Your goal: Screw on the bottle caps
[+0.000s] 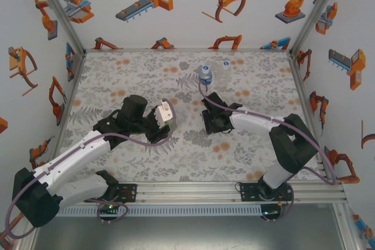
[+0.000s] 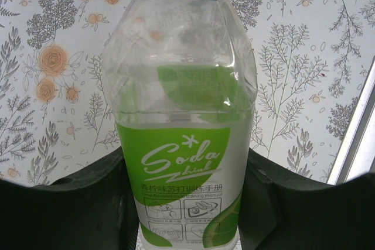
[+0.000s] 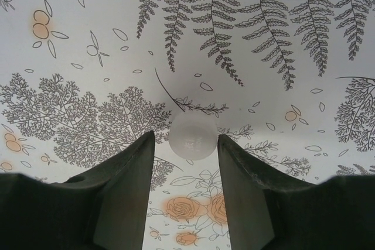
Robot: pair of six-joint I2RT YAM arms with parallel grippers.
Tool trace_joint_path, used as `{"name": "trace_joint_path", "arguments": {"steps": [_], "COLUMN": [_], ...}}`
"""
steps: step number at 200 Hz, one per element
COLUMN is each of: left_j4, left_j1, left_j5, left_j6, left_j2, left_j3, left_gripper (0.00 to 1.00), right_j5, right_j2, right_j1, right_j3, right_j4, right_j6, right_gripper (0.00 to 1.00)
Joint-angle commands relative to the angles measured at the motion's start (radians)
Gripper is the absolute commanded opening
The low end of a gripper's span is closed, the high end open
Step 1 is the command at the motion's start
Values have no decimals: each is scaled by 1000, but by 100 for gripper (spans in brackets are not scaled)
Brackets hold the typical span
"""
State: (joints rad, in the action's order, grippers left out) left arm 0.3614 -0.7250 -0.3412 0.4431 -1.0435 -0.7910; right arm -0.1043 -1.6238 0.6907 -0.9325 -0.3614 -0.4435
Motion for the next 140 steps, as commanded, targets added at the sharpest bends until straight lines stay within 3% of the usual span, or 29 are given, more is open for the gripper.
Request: {"name": "trace_joint_path", "arguments": {"steps": [1, 140], "left_j4": [8, 14], "left_j1": [3, 3], "left_j5": [-27, -24], "left_j6": [11, 13], "left_j2": [4, 10], "left_j3": [-36, -37], "left_gripper": [29, 29], "right_j5": [-28, -45], "right_j2": [-20, -46], "right_j1": [6, 6], "right_j3": [-28, -24], "right_j4": [-10, 8], "right_j6": [14, 4], "right_gripper": [45, 41]}}
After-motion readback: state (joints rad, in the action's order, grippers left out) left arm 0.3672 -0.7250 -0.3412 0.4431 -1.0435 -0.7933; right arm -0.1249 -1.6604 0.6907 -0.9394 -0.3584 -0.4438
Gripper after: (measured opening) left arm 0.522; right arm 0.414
